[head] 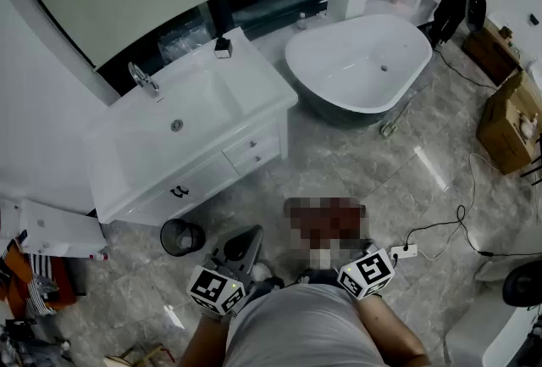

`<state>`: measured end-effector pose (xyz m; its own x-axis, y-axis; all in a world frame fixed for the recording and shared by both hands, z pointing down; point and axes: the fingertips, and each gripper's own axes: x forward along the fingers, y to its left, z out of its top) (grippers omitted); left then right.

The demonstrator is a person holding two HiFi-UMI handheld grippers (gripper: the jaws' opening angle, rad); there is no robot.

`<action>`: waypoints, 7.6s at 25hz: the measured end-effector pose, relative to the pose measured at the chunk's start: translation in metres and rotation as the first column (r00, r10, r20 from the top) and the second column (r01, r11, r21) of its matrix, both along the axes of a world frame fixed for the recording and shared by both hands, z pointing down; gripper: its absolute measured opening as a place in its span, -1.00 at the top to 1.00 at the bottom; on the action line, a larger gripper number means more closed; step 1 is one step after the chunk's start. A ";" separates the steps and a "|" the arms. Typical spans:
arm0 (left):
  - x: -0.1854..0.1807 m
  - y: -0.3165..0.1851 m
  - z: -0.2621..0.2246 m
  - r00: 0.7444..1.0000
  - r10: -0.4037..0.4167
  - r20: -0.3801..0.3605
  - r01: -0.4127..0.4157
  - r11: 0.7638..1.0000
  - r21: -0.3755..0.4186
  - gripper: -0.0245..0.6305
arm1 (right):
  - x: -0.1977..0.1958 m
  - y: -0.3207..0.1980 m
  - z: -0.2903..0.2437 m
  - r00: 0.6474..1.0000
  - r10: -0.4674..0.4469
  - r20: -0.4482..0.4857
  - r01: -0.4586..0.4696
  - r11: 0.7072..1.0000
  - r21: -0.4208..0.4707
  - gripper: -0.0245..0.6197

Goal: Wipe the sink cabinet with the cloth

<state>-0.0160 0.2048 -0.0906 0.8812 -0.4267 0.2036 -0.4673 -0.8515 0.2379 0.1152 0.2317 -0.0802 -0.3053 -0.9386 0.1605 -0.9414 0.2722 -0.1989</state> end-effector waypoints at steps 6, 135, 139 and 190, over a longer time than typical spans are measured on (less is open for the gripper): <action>0.015 0.004 0.004 1.000 -0.004 0.015 0.005 1.000 -0.015 0.90 | 0.010 0.000 -0.002 1.000 -0.027 -0.002 0.027 1.000 0.003 0.74; -0.093 -0.339 0.468 0.722 -0.659 -0.212 0.692 0.683 0.232 0.89 | -0.185 -0.395 0.419 0.873 -0.271 -0.405 0.439 0.797 0.414 0.74; -0.094 -0.335 0.488 0.726 -0.661 -0.189 0.687 0.687 0.238 0.89 | -0.187 -0.395 0.442 0.866 -0.244 -0.437 0.438 0.792 0.426 0.74; -0.003 -0.378 0.567 0.845 -0.518 -0.132 0.534 0.823 0.194 0.89 | -0.012 -0.437 0.566 0.953 -0.089 -0.289 0.145 0.973 0.179 0.74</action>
<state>-0.0192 -0.1735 0.4763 0.5185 -0.8550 -0.0014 -0.8479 -0.5144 0.1284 0.1032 -0.2055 0.4856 -0.3847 -0.9203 0.0714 -0.9106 0.3911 0.1339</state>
